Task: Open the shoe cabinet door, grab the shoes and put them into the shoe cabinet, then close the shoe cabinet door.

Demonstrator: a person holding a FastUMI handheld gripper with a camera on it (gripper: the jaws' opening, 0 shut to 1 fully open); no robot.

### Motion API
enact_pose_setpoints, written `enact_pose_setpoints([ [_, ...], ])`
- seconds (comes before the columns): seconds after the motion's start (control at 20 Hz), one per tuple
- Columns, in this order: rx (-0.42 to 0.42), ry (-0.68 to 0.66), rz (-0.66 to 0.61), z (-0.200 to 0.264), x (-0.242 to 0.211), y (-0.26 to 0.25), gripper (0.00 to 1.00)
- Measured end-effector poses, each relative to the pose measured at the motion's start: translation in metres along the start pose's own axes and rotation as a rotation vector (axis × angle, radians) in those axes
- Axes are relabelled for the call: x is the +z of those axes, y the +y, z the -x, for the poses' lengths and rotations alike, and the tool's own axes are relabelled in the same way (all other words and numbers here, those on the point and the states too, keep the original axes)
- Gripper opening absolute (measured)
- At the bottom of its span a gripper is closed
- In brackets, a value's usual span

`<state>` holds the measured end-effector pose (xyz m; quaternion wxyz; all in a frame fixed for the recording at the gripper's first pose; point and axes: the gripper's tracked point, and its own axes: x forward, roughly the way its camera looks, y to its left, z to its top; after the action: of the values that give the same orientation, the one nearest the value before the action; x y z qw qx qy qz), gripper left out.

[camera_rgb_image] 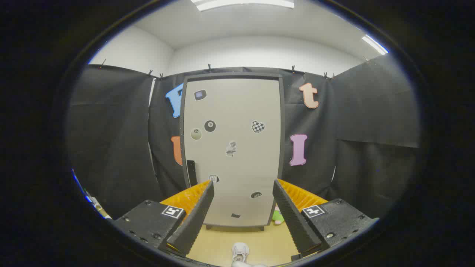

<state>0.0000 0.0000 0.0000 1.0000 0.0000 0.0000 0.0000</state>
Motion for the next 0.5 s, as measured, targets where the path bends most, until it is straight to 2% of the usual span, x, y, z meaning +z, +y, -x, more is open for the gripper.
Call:
enact_pose_setpoints([
  [0.5, -0.009, -0.007, -0.006, -0.0005, 0.0004, 0.0018, 1.00],
])
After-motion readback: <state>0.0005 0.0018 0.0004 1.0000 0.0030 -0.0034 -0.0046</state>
